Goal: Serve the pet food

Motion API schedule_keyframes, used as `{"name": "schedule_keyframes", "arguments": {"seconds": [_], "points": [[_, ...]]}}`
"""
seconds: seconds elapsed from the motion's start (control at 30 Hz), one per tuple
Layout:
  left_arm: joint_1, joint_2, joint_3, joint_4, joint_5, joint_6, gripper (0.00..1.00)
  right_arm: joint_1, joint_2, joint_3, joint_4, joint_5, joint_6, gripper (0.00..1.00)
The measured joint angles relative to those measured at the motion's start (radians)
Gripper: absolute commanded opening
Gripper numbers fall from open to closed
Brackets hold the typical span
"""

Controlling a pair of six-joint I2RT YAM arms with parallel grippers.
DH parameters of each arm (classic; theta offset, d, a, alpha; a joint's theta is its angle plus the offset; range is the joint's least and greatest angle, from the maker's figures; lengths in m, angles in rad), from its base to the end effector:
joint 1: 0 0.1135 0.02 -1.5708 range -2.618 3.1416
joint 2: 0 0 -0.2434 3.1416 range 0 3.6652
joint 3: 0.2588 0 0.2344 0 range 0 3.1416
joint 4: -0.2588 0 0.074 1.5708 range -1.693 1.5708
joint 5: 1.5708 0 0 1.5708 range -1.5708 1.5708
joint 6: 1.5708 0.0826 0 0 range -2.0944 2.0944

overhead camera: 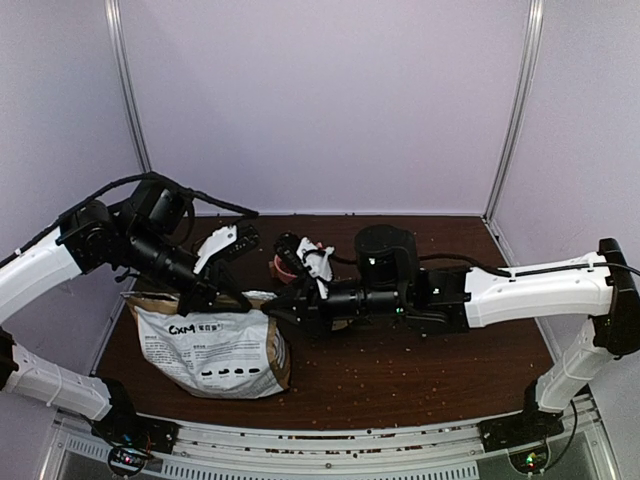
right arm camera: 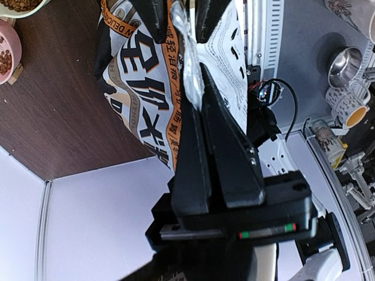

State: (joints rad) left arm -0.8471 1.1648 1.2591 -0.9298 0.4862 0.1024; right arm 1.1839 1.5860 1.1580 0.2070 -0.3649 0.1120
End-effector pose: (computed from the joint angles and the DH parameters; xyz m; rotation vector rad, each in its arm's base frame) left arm 0.1316 -0.2072 0.3091 1.3415 2.0930 -0.9185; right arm 0.1245 0.3836 0.2843 -1.2359 1.5205 1.2214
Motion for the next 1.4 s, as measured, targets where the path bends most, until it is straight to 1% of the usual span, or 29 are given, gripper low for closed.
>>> {"name": "schedule_keyframes", "arguments": {"seconds": [0.23, 0.43, 0.57, 0.67, 0.77, 0.83, 0.9, 1.0, 1.1, 1.17, 1.27, 1.3, 1.4], "points": [[0.000, -0.001, 0.000, -0.001, 0.000, 0.000, 0.00, -0.002, -0.032, 0.000, 0.032, 0.000, 0.000, 0.22], [0.000, -0.001, 0.000, -0.001, 0.000, -0.001, 0.00, -0.002, -0.024, 0.000, 0.030, -0.012, 0.003, 0.26], [0.000, -0.001, 0.000, -0.001, 0.000, -0.001, 0.00, -0.002, -0.012, 0.001, 0.029, -0.020, 0.006, 0.24], [0.000, -0.001, 0.000, -0.001, 0.000, -0.001, 0.00, -0.002, -0.002, 0.001, 0.027, -0.021, 0.008, 0.19], [0.000, -0.002, 0.000, -0.001, 0.000, -0.001, 0.00, -0.002, 0.004, 0.001, 0.026, -0.023, 0.008, 0.00], [0.000, -0.002, 0.000, -0.002, -0.001, -0.001, 0.00, -0.003, 0.006, 0.002, 0.026, -0.025, 0.020, 0.00], [0.000, -0.002, 0.000, -0.002, -0.001, -0.002, 0.14, -0.005, 0.006, 0.003, 0.026, -0.028, 0.019, 0.00], [0.000, -0.002, 0.000, 0.004, 0.002, -0.004, 0.28, -0.006, 0.006, 0.003, 0.029, -0.029, 0.019, 0.00], [0.000, 0.004, 0.001, 0.012, 0.005, -0.006, 0.32, -0.006, 0.006, 0.003, 0.033, -0.029, 0.019, 0.00], [0.000, 0.016, 0.007, 0.014, 0.006, -0.007, 0.30, -0.006, 0.006, 0.003, 0.033, -0.031, 0.019, 0.00], [-0.001, 0.034, 0.014, 0.017, 0.010, -0.006, 0.25, -0.006, 0.006, 0.003, 0.032, -0.032, 0.019, 0.00], [-0.001, 0.038, 0.015, 0.017, 0.013, -0.006, 0.22, -0.006, 0.006, 0.003, 0.032, -0.032, 0.019, 0.00], [-0.002, 0.046, 0.025, 0.013, 0.022, -0.002, 0.05, -0.006, 0.006, 0.003, 0.031, -0.031, 0.019, 0.00]]}}
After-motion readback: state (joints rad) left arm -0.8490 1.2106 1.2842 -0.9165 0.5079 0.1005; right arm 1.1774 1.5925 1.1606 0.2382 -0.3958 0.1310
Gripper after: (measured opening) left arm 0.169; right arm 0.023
